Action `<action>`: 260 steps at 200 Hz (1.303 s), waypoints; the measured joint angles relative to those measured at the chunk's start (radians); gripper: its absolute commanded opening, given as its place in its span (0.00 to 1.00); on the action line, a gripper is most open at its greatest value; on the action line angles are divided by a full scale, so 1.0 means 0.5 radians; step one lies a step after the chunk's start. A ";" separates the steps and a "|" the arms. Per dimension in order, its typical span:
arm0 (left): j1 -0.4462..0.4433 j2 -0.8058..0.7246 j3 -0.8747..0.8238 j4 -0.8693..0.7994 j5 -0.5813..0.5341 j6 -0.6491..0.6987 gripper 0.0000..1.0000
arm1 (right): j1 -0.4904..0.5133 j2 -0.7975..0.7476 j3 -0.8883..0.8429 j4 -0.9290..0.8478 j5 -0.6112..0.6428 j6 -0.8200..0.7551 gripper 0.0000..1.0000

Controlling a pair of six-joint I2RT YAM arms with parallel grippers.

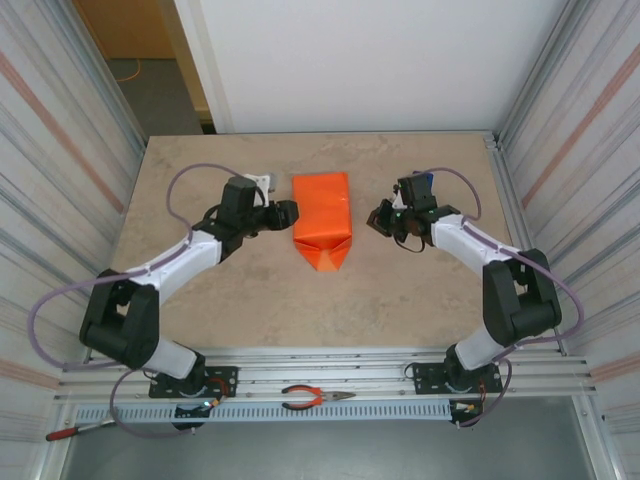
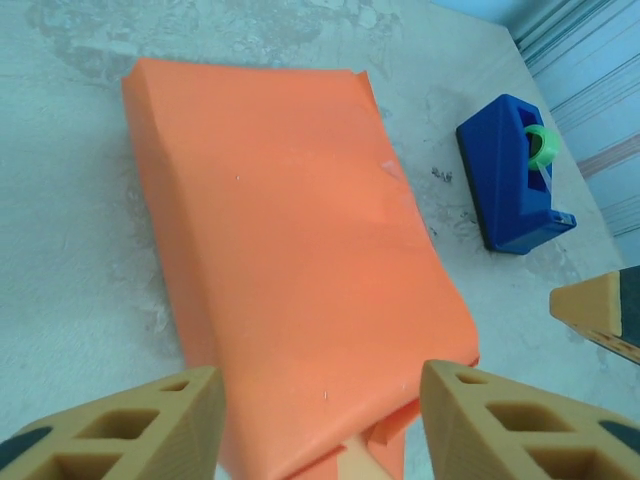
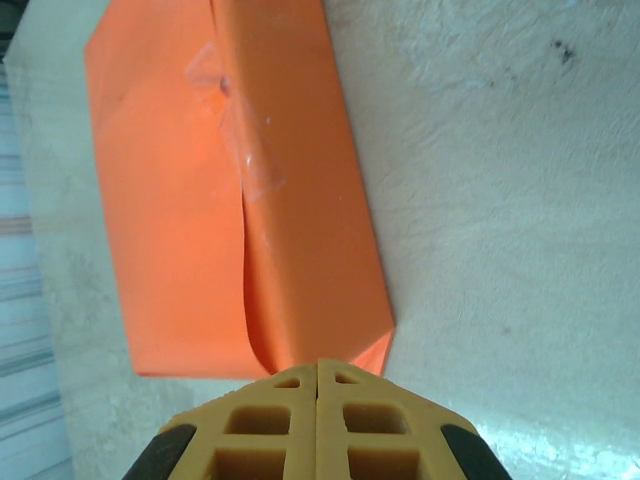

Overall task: Wrap the gift box in paper
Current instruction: Press the wrapping paper onto the gift box.

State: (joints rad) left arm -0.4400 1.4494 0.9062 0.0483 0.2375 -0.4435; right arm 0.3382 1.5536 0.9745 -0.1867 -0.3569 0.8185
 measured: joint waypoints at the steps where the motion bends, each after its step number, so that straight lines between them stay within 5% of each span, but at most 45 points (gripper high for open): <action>1: -0.002 -0.003 -0.005 0.001 -0.003 0.000 0.48 | 0.001 -0.002 -0.005 0.002 -0.002 -0.001 0.00; 42: -0.226 -0.079 -0.271 -0.043 -0.124 -0.004 0.22 | 0.196 -0.019 -0.142 0.078 -0.014 0.006 0.00; 80: -0.428 -0.050 -0.402 -0.029 -0.248 -0.073 0.12 | 0.390 0.041 -0.227 0.237 -0.014 0.032 0.00; 260: -0.486 0.464 -0.218 0.237 -0.555 0.111 0.05 | 0.391 0.208 -0.381 0.523 0.053 0.181 0.00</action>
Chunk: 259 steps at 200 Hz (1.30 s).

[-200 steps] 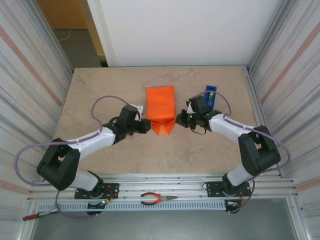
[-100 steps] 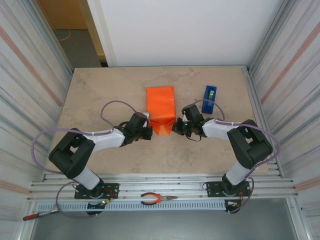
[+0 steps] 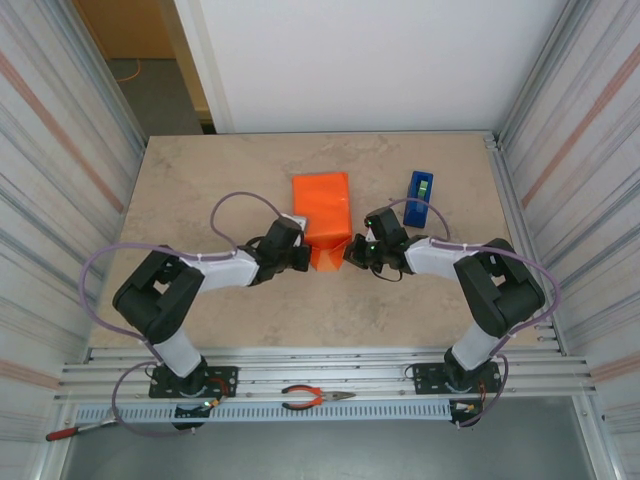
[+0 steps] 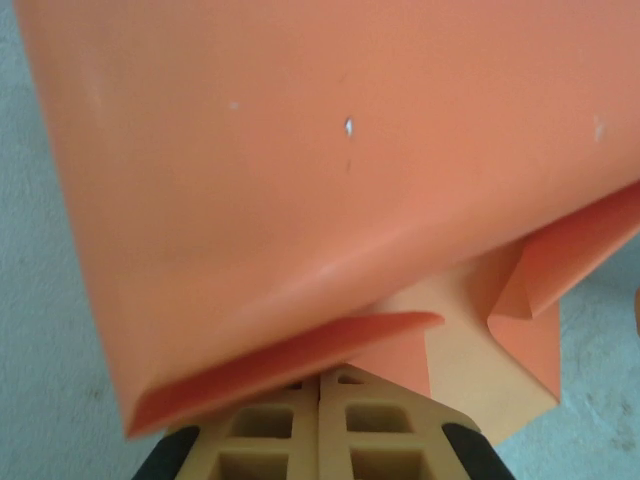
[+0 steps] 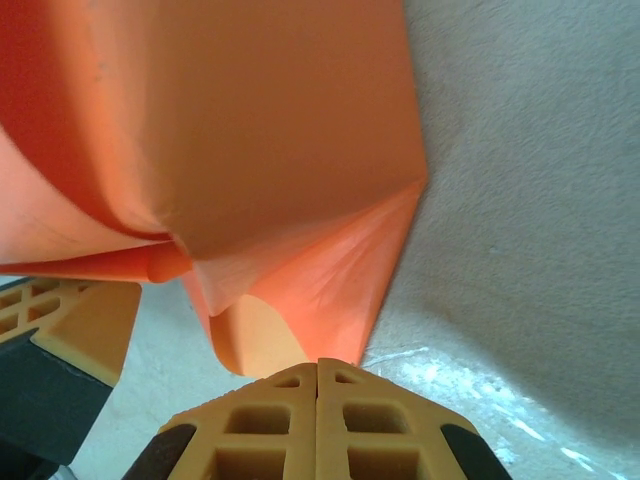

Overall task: Wrap the gift box in paper
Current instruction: Press the wrapping paper onto the gift box.

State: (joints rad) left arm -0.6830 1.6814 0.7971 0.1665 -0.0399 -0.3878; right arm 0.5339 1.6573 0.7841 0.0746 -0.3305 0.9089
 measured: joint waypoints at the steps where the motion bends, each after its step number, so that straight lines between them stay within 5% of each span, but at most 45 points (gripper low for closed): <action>1: 0.000 0.003 0.002 0.002 -0.001 0.000 0.04 | -0.001 0.000 0.000 -0.001 -0.001 0.000 0.00; 108: 0.002 0.195 0.044 0.105 -0.067 0.045 0.02 | -0.063 -0.026 -0.013 -0.047 -0.005 -0.001 0.00; 259: -0.140 0.030 -0.014 0.121 -0.074 0.035 0.02 | 0.034 0.049 0.031 -0.034 -0.008 0.004 0.00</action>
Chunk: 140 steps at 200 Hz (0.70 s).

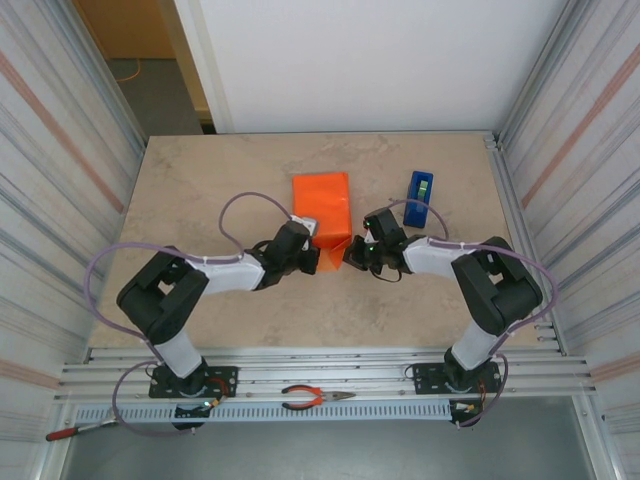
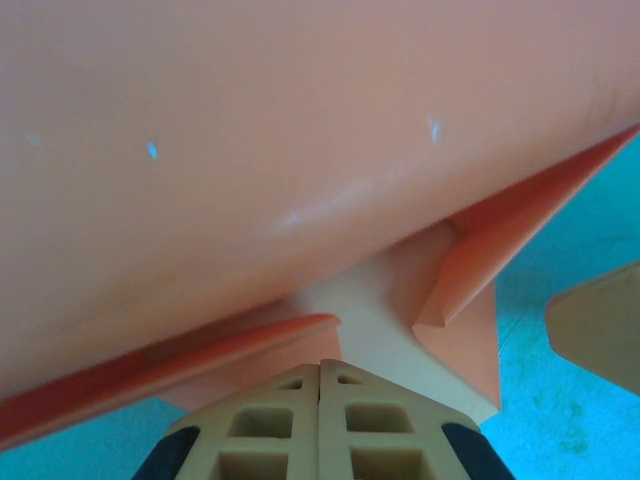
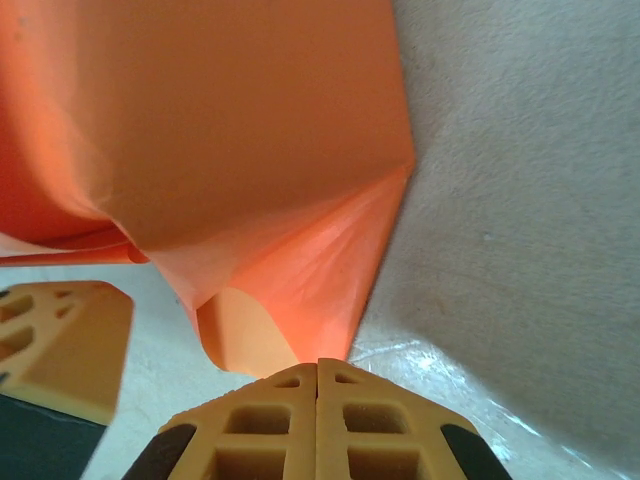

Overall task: Wrap the gift box in paper
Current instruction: Press the wrapping paper onto the gift box.

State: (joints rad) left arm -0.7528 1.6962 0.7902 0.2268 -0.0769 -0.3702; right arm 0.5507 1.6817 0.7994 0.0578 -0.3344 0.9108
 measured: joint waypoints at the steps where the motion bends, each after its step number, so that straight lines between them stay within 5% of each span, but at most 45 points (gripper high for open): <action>1: -0.001 0.002 0.000 0.000 -0.001 0.000 0.02 | 0.000 0.002 0.002 -0.001 0.000 0.000 0.00; 140: -0.043 0.117 -0.050 0.085 0.010 -0.032 0.02 | 0.066 0.196 0.092 0.056 0.000 0.049 0.00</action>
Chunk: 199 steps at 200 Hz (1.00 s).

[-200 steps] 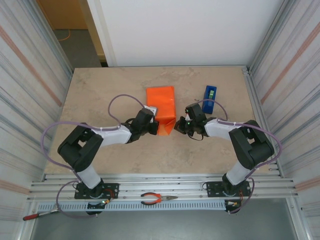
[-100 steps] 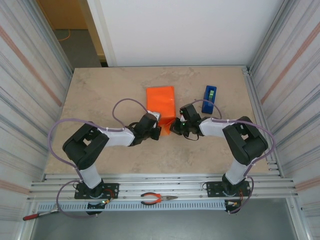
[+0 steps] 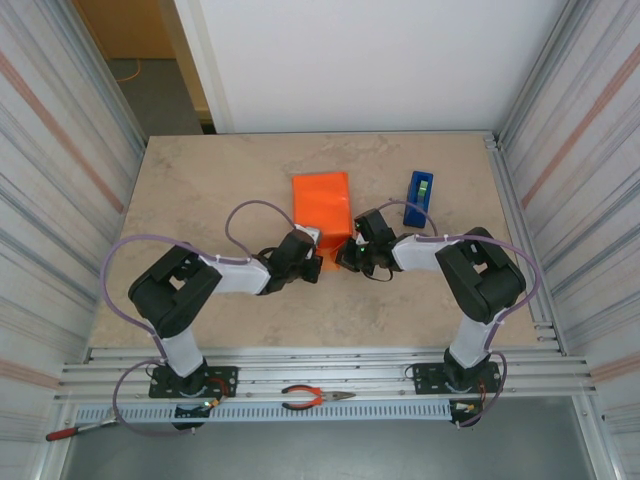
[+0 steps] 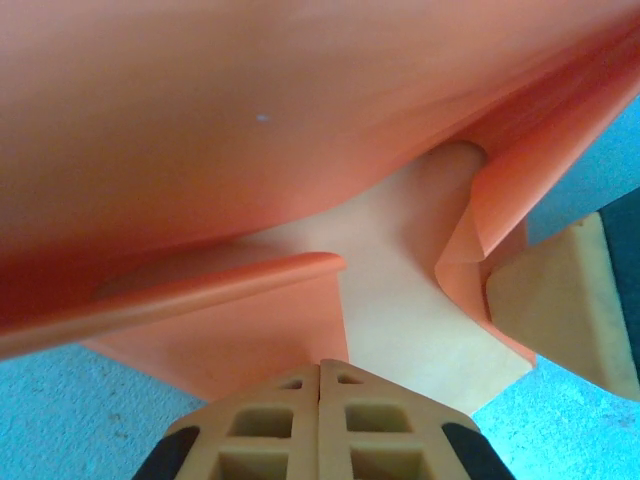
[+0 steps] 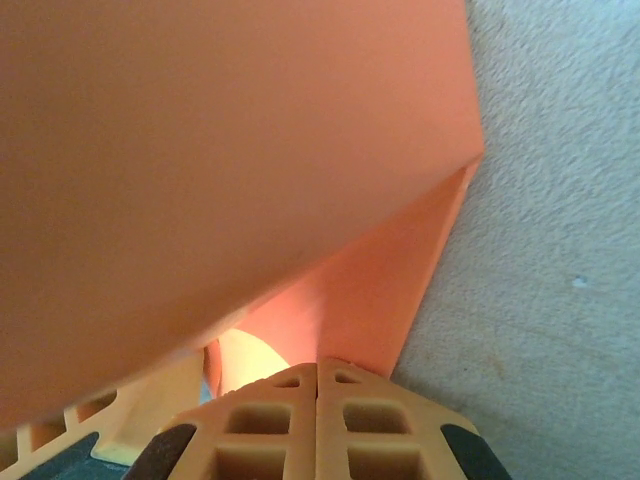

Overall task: Wrap the gift box in paper
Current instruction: Press the wrapping paper onto the gift box.

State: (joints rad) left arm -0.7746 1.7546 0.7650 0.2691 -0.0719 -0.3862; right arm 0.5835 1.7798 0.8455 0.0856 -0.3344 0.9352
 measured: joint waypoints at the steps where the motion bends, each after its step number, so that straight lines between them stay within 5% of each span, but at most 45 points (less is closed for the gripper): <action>1: 0.000 0.000 -0.001 0.000 0.000 0.000 0.02 | 0.000 0.000 0.000 0.000 0.000 -0.001 0.00; 46: -0.009 -0.124 -0.043 -0.069 -0.017 -0.003 0.07 | 0.003 -0.007 0.000 -0.022 0.001 -0.001 0.00; 68: 0.018 -0.337 -0.040 -0.172 -0.016 0.027 0.19 | -0.007 -0.054 0.000 -0.054 0.000 -0.001 0.00; 108: 0.301 -0.677 -0.045 -0.311 -0.002 0.080 0.43 | -0.089 -0.145 0.000 -0.070 0.001 -0.003 0.00; 134: 0.443 -0.748 -0.121 -0.345 0.029 0.089 0.50 | -0.152 -0.174 -0.014 -0.074 0.001 -0.004 0.00; 147: 0.452 -0.732 -0.165 -0.377 0.057 0.083 0.48 | -0.171 -0.188 -0.032 -0.079 0.001 -0.005 0.00; 181: 0.446 -0.554 -0.195 -0.375 0.137 0.016 0.15 | -0.173 -0.194 -0.044 -0.089 -0.002 -0.007 0.00; 199: 0.426 -0.450 -0.196 -0.323 0.159 -0.030 0.08 | -0.172 -0.194 -0.047 -0.090 -0.007 -0.008 0.00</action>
State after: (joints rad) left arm -0.5617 1.5295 0.6670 0.1074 0.0074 -0.4011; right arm 0.4973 1.6829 0.8219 0.0406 -0.3378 0.9314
